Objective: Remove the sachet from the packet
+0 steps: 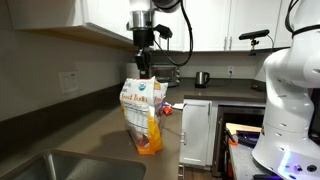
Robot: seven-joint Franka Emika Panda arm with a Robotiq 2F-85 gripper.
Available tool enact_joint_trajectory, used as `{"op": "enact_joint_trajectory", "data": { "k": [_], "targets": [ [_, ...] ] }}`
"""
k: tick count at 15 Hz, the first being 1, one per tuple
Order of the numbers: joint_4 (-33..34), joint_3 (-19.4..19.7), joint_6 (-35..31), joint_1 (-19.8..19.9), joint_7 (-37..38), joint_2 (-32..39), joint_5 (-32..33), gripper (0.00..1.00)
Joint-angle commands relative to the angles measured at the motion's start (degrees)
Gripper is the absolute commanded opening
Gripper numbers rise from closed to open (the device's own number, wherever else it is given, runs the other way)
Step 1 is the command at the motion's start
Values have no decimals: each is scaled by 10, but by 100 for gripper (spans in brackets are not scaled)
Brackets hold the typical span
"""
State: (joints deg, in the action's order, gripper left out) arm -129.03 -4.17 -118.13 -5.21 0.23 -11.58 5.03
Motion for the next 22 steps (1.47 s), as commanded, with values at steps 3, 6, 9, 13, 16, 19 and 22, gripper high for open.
{"op": "enact_joint_trajectory", "data": {
  "k": [3, 6, 9, 13, 16, 19, 22],
  "targets": [
    [-60, -1, -55, -1, -4, 68, -31, 73],
    [-97, -3, -118, -4, -21, 115, -60, 92],
    [-115, -10, -155, -5, -18, 165, -75, 100],
    [-119, -15, -161, -8, 0, 232, -60, 100],
    [-117, -12, -161, -13, 14, 274, -44, 100],
    [-110, -9, -162, -12, 15, 289, -45, 74],
    [-100, -5, -142, -13, 27, 259, -40, 55]
  ]
}}
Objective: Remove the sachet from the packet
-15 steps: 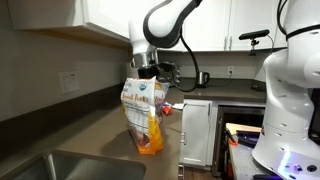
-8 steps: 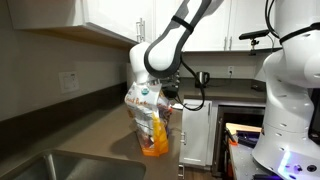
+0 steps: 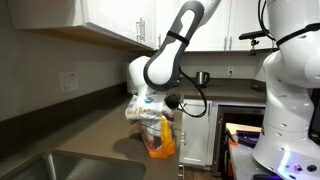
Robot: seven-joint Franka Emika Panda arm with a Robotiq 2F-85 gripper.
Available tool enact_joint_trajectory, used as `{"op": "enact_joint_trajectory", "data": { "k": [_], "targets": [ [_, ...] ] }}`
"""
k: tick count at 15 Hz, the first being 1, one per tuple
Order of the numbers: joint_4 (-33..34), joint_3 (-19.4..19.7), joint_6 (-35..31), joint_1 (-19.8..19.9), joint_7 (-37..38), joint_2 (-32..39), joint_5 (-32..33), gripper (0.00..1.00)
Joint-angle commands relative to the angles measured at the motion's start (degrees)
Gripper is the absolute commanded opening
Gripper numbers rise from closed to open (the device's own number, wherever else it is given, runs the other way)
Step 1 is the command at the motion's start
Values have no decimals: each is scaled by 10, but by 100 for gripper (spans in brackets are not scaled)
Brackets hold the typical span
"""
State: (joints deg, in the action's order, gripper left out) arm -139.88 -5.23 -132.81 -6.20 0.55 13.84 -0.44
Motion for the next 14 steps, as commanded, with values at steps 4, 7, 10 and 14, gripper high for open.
{"op": "enact_joint_trajectory", "data": {
  "k": [4, 7, 10, 14],
  "targets": [
    [31, 3, 62, 4, 10, -49, 3, 29],
    [54, 4, 109, 3, 10, -85, 6, 9],
    [77, 4, 157, 3, 11, -119, 10, 0],
    [97, 5, 190, 5, 13, -159, 18, 0]
  ]
}}
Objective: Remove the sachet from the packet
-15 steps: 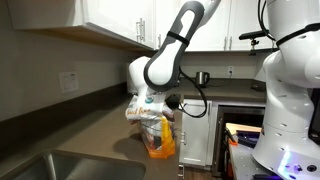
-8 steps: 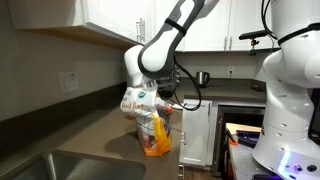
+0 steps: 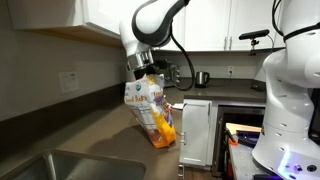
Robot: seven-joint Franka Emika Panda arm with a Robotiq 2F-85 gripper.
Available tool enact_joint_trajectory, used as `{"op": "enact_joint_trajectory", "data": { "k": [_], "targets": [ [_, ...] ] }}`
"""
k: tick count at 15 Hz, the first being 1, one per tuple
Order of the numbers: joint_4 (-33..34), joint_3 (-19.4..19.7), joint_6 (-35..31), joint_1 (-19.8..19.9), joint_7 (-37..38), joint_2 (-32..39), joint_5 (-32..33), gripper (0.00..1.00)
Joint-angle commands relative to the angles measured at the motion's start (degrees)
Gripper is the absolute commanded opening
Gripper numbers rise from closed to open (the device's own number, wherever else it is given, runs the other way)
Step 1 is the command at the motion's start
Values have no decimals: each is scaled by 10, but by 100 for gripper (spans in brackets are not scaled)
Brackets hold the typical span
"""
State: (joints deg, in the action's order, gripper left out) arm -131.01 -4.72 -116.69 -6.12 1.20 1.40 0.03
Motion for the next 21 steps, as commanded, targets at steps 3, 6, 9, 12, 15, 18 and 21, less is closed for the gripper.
{"op": "enact_joint_trajectory", "data": {
  "k": [3, 6, 9, 12, 15, 18, 21],
  "targets": [
    [14, 2, 31, 6, 4, -56, 12, 1],
    [16, 3, 29, 8, 5, -77, 13, 1],
    [20, 6, 25, 10, 5, -96, 12, 1],
    [27, 8, 23, 12, 5, -117, 10, 1],
    [37, 10, 23, 15, 5, -131, 10, 1],
    [50, 12, 28, 18, 7, -143, 13, 1],
    [65, 15, 28, 22, 9, -148, 19, 1]
  ]
}}
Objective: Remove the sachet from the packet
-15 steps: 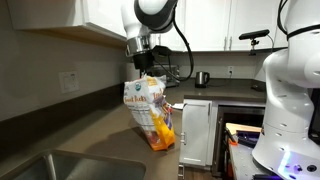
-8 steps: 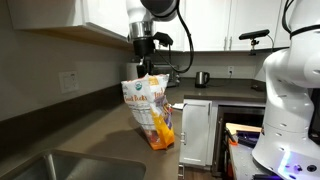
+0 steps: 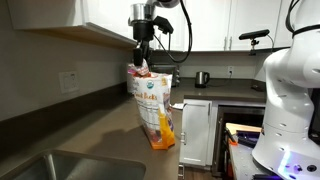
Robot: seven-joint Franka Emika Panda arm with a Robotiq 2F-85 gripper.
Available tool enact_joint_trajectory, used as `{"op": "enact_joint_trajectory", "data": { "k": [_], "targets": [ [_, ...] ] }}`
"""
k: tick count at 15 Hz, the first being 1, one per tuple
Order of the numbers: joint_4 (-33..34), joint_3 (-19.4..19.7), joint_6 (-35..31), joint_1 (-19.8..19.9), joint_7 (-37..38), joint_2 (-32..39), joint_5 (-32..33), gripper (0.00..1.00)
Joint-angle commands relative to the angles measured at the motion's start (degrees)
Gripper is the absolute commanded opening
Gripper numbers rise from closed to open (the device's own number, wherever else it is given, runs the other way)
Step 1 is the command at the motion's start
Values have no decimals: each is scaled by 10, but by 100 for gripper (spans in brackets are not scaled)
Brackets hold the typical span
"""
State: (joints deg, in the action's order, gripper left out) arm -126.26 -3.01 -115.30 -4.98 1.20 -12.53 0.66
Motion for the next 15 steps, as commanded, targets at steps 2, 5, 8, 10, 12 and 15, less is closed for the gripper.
{"op": "enact_joint_trajectory", "data": {
  "k": [2, 5, 8, 10, 12, 15],
  "targets": [
    [29, -2, 15, 15, 11, -13, 20, 1],
    [51, -2, 19, 21, 12, -20, 28, 1],
    [80, 0, 28, 24, 11, -26, 30, 1],
    [91, -1, 24, 29, 19, -30, 39, 1],
    [96, 0, 20, 37, 32, -30, 58, 1],
    [85, 7, 11, 56, 60, -28, 91, 1]
  ]
}}
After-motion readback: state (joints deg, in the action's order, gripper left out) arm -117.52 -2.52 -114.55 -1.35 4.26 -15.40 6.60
